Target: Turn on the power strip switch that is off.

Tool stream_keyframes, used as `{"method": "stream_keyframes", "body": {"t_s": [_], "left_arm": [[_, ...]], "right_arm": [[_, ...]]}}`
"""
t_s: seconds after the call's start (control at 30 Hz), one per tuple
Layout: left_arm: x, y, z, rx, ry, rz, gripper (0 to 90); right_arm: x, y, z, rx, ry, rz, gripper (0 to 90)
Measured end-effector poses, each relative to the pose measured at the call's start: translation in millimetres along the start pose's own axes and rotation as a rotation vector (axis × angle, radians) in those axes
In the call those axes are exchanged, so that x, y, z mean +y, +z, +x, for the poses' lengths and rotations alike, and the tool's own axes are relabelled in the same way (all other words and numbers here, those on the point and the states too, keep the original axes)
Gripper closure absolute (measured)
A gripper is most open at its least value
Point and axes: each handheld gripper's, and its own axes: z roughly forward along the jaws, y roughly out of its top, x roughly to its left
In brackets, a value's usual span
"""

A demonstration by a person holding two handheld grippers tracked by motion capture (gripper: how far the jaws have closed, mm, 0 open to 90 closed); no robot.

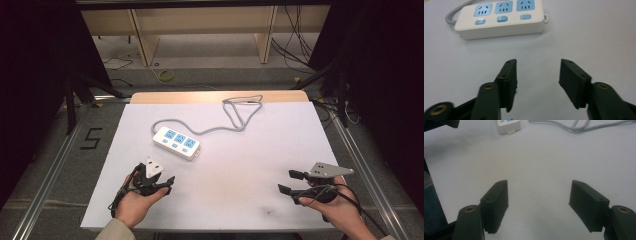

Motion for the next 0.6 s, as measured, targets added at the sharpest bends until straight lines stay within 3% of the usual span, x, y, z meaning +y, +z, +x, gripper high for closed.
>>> {"method": "stream_keyframes", "body": {"t_s": [0.13, 0.3, 0.6], "left_arm": [[5.0, 0.9, 3.6, 0.005, -0.011, -0.008, 74.0], [9.6, 3.8, 9.7, 0.010, -0.046, -0.015, 87.6], [18.3, 14.4, 13.2, -0.004, -0.053, 0.010, 89.6]], "right_arm": [[0.0, 0.0, 0.1, -0.001, 0.000, -0.002, 31.7], [0.1, 0.5, 0.2, -0.001, -0.003, -0.003, 31.6], [-0.2, 0.6, 0.1, -0.001, -0.003, -0.002, 31.1]]}}
